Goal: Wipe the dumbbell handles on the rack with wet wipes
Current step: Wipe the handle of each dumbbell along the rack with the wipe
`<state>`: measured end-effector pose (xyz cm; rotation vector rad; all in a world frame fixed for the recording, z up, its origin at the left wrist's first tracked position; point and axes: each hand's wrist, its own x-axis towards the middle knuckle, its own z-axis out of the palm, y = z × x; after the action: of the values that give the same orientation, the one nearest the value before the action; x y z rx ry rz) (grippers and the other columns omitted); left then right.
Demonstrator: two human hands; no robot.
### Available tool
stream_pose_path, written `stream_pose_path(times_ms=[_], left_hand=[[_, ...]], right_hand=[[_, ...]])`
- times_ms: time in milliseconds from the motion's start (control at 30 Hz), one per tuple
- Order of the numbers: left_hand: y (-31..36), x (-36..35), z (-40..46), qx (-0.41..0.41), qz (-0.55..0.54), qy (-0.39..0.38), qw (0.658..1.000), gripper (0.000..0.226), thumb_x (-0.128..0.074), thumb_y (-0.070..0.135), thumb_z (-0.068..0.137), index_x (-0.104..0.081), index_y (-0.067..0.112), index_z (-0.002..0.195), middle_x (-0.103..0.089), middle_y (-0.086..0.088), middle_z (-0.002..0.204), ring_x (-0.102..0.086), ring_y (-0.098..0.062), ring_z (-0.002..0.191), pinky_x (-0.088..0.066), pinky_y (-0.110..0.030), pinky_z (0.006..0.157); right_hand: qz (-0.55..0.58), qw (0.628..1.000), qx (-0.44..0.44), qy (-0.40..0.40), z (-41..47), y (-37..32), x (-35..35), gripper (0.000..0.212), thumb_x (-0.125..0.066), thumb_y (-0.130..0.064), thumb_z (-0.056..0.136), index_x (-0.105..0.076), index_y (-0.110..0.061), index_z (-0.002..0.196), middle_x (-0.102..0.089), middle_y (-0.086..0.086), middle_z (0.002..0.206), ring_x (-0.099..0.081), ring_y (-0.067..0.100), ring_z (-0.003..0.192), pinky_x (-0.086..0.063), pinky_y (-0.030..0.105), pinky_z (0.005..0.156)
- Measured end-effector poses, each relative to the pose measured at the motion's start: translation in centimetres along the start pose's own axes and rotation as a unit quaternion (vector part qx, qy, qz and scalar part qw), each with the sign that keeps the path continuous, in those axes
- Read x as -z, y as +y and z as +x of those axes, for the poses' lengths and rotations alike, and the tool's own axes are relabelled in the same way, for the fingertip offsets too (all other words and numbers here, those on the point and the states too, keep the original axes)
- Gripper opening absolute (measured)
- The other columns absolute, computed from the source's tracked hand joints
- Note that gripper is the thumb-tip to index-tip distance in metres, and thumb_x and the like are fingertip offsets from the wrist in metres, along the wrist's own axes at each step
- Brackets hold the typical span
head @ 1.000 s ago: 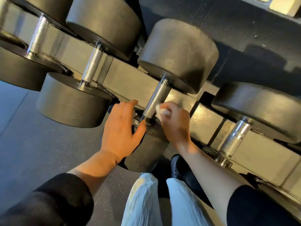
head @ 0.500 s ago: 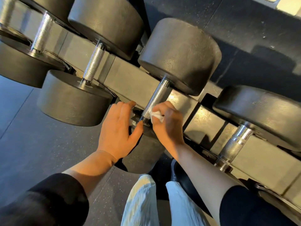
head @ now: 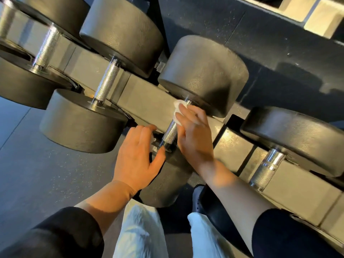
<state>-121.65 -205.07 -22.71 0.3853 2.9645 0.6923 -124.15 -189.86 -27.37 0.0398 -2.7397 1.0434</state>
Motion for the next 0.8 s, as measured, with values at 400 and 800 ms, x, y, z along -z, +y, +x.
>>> stream_pose_path(times_ms=[400, 800], left_hand=[[-0.8, -0.1, 0.1, -0.06, -0.063, 0.042, 0.995, 0.033, -0.05, 0.034, 0.083, -0.049, 0.012, 0.108, -0.056, -0.008, 0.094, -0.044, -0.017, 0.088, -0.033, -0.023, 0.078], [-7.1, 0.6, 3.4, 0.034, -0.301, 0.01, 0.953, 0.042, -0.055, 0.017, 0.082, -0.051, 0.013, 0.124, -0.057, -0.006, 0.112, -0.053, -0.02, 0.106, -0.036, -0.022, 0.091]], right_hand=[[0.116, 0.987, -0.075, -0.084, -2.4, -1.1, -0.6, 0.029, -0.047, -0.011, 0.076, -0.074, -0.003, 0.087, -0.067, 0.009, 0.099, -0.048, -0.01, 0.091, -0.038, 0.0, 0.082], [-0.094, 0.993, -0.009, 0.068, 2.1, -4.1, -1.6, 0.026, -0.062, 0.005, 0.079, -0.07, 0.0, 0.104, -0.064, 0.015, 0.113, -0.053, 0.023, 0.105, -0.04, 0.017, 0.096]])
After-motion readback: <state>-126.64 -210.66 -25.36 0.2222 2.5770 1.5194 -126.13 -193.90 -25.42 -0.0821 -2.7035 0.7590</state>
